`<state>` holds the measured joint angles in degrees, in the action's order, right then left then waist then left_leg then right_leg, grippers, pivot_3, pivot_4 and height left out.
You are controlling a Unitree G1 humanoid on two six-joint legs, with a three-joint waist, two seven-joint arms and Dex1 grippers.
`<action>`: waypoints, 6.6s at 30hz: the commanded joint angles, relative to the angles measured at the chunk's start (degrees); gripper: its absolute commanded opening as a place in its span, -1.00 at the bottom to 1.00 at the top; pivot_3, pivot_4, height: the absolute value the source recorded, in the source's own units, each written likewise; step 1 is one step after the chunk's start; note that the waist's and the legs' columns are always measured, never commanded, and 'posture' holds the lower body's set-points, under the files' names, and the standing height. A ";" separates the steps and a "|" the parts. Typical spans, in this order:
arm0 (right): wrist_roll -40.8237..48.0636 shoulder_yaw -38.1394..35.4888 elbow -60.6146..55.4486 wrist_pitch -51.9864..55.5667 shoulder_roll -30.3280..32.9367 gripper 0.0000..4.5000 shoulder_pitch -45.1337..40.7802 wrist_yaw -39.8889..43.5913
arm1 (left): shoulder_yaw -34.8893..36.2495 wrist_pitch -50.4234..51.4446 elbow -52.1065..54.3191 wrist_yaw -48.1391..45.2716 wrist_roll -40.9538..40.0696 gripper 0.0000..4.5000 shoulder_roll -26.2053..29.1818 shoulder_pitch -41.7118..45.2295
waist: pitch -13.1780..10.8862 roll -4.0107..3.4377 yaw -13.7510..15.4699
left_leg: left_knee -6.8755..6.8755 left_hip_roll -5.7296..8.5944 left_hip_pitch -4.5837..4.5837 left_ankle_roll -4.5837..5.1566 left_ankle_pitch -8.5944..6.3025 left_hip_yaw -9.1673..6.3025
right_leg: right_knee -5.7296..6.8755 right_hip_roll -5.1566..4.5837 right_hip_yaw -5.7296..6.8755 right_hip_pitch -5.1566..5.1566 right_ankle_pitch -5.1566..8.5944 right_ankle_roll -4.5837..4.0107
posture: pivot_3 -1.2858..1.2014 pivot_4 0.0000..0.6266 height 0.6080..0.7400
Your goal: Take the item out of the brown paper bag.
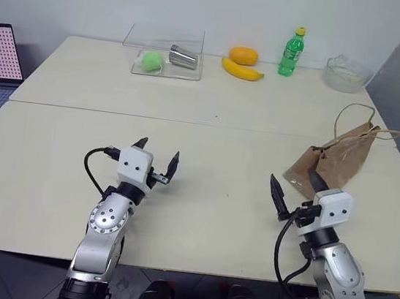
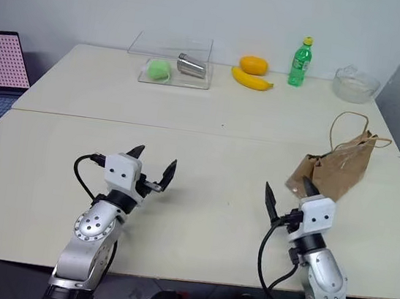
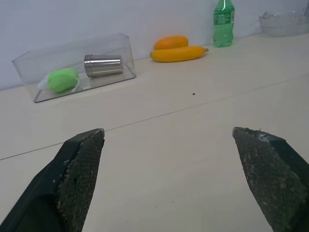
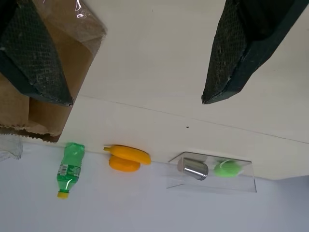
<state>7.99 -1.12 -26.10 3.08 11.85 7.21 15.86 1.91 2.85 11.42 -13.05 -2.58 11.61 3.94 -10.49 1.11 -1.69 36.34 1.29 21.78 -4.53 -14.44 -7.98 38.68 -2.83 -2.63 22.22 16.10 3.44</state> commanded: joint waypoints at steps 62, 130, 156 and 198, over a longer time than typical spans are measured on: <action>-5.78 -12.39 -12.03 42.51 -5.33 1.00 -25.79 -21.06 | -3.07 20.34 0.92 -38.17 -27.96 0.99 14.46 27.49 | -0.02 -0.03 -0.22 | -0.23 -0.02 0.03 -0.02 0.02 -0.02 | -0.05 0.06 -0.01 0.10 0.00 -0.03 | 0.03 -0.52 1.00; 20.50 10.35 34.33 47.19 26.97 -0.99 -77.07 47.70 | 5.68 33.34 0.27 -45.38 -36.27 1.00 27.20 24.06 | -0.33 -0.39 -2.02 | -0.18 -0.02 1.04 0.01 0.03 0.10 | 0.16 0.01 -0.03 1.22 -0.01 -0.05 | 0.03 -0.52 1.00; -8.03 19.08 83.86 -15.34 7.90 -0.99 -98.59 55.94 | 13.88 41.37 11.19 -37.63 -44.52 1.00 30.72 11.72 | -0.33 -0.39 -2.98 | -0.13 -0.02 0.99 -0.29 0.20 0.11 | 0.32 -0.06 -0.02 1.29 -0.03 -0.09 | 0.03 -0.52 1.00; -21.44 14.24 100.87 -21.84 -1.02 -0.99 -103.53 32.79 | 21.04 31.19 20.53 -19.32 -43.83 1.00 22.08 0.94 | -0.33 -0.38 -3.21 | -0.16 0.00 1.00 -0.41 0.28 0.15 | 0.39 -0.06 -0.06 1.33 -0.06 -0.14 | 0.03 -0.52 1.00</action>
<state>-13.08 13.76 75.60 -18.77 10.67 -94.08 49.78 22.87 35.48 30.29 -32.07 -46.35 32.98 4.17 -10.82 0.73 -4.91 36.18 1.28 22.78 -4.94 -14.16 -7.84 39.06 -2.89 -2.68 23.55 16.04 3.30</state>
